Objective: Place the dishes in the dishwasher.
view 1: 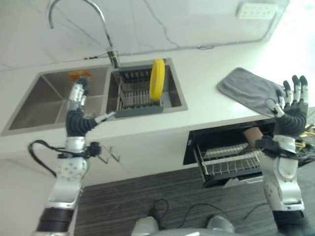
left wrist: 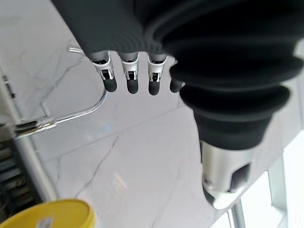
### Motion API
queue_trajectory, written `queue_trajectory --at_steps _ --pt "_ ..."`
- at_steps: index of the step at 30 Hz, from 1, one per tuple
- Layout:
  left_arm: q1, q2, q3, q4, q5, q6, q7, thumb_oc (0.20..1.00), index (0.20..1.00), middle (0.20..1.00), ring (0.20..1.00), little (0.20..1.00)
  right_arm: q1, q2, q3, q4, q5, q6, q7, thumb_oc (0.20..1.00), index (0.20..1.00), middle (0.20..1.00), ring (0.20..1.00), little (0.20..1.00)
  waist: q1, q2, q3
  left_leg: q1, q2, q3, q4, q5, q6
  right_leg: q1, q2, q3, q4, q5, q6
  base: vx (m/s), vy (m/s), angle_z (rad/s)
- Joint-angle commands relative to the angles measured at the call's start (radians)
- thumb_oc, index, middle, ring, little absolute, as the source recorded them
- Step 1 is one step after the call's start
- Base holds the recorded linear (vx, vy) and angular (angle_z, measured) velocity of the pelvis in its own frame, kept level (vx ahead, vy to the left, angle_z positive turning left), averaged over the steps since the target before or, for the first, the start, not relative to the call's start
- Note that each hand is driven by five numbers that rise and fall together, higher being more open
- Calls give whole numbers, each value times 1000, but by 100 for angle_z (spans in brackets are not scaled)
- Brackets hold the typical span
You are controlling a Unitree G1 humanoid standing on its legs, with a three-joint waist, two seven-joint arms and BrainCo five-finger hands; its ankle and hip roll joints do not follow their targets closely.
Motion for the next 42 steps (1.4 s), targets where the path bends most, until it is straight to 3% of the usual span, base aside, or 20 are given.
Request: queue_trajectory --at_steps 1,6,11,16,18,19,20,22,23,26,28,30,32,34,37,39,42 --pt "-34 -5 8 -99 -3 -39 6 1000 1000 1000 1000 1000 -75 -41 22 5 -26 -60 -38 1000 1000 1000 1000 1000 22 29 -32 66 25 -75 -30 -26 14 131 18 24 -150 37 41 -24 -78 12" --pt "-9 -33 -1 -114 17 -21 -4 1000 1000 1000 1000 1000 -84 -41 47 2 -27 -41 -50 1000 1000 1000 1000 1000 35 22 -53 61 56 -49 -30 -13 -15 204 36 -1 -264 15 51 24 -68 -4" --pt "-15 -46 -18 -102 16 -13 -22 1000 1000 1000 1000 1000 -69 -47 59 -14 -6 -20 -39 1000 1000 1000 1000 1000 18 16 -61 49 83 -11 -30 15 -26 216 65 -4 -286 -2 40 10 -58 -28" --pt "-26 -55 -38 -86 26 1 -5 1000 1000 1000 1000 1000 -55 -45 71 -12 20 -17 -9 1000 1000 1000 1000 1000 6 11 -60 49 93 -22 -21 19 -30 217 100 27 -264 -38 15 39 -163 -11" --pt "-33 -56 -47 -76 17 7 17 1000 1000 1000 1000 1000 -60 -57 78 -2 38 -12 20 1000 1000 1000 1000 1000 -4 6 -52 47 87 -40 36 -1 -29 206 124 60 -245 -56 -12 99 -147 4" --pt "-6 -102 -52 -85 24 3 58 1000 1000 1000 1000 1000 -93 -68 94 47 18 -9 60 1000 1000 1000 1000 1000 18 14 4 -145 129 -164 279 91 -78 219 173 141 -239 -79 -64 189 -23 -1" --pt "-1 -106 -51 -88 29 3 62 1000 1000 1000 1000 1000 -96 -66 96 47 14 -6 62 1000 1000 1000 1000 1000 21 19 3 -141 138 -176 244 109 -84 222 174 147 -243 -80 -59 257 141 -49" --pt "24 -119 -35 -106 26 12 78 1000 1000 1000 1000 1000 -98 -61 107 37 9 5 85 1000 1000 1000 1000 1000 28 39 -1 -126 193 -235 86 222 -113 235 167 175 -253 -89 -46 223 417 -80" --pt "28 -118 -26 -105 17 8 74 1000 1000 1000 1000 1000 -90 -66 109 31 19 0 89 1000 1000 1000 1000 1000 24 45 -2 -122 203 -240 62 237 -117 237 159 179 -246 -96 -42 189 430 -50" --pt "4 -112 -38 -71 17 -4 48 1000 1000 1000 1000 1000 -70 -80 100 32 54 -20 79 1000 1000 1000 1000 1000 -2 43 -25 -73 200 -152 -4 176 -108 245 108 139 -239 -82 -11 90 267 -59" --pt "-14 -107 -53 -58 35 -13 40 1000 1000 1000 1000 1000 -52 -71 94 34 67 -47 85 1000 1000 1000 1000 1000 -7 43 -38 -49 175 -141 -15 137 -95 243 75 126 -234 -68 12 89 269 -26" --pt "-18 -81 -39 -61 15 5 1 1000 1000 1000 1000 1000 -35 -32 84 22 57 -28 85 1000 1000 1000 1000 1000 10 52 -58 -5 100 -171 -24 66 -58 238 8 114 -223 -43 51 169 267 8" --pt "-11 -76 -36 -62 5 10 -6 1000 1000 1000 1000 1000 -38 -11 88 20 62 -17 89 1000 1000 1000 1000 1000 19 50 -66 7 90 -153 -26 55 -49 236 -14 91 -223 -13 59 90 76 -3" --pt "12 -75 -20 -73 19 7 -5 1000 1000 1000 1000 1000 -58 22 108 10 33 5 99 1000 1000 1000 1000 1000 44 48 -72 28 97 -81 -30 44 -45 218 -52 6 -229 50 75 14 8 -34" --pt "24 -63 -14 -92 -3 23 5 1000 1000 1000 1000 1000 -83 32 154 6 14 18 65 1000 1000 1000 1000 1000 65 43 -71 29 104 -61 -30 34 -37 215 -57 -13 -253 53 80 25 -36 -56" --pt "28 -79 -20 -110 -1 43 5 1000 1000 1000 1000 1000 -84 19 161 -5 15 32 59 1000 1000 1000 1000 1000 71 31 -72 18 125 -46 -30 42 -50 234 -39 -23 -292 38 81 31 -89 -17" --pt "42 -103 -24 -141 4 37 4 1000 1000 1000 1000 1000 -100 -7 191 -11 47 44 149 1000 1000 1000 1000 1000 89 12 -70 -20 158 -35 -29 75 -74 267 0 -48 -355 35 78 -30 -81 -1"
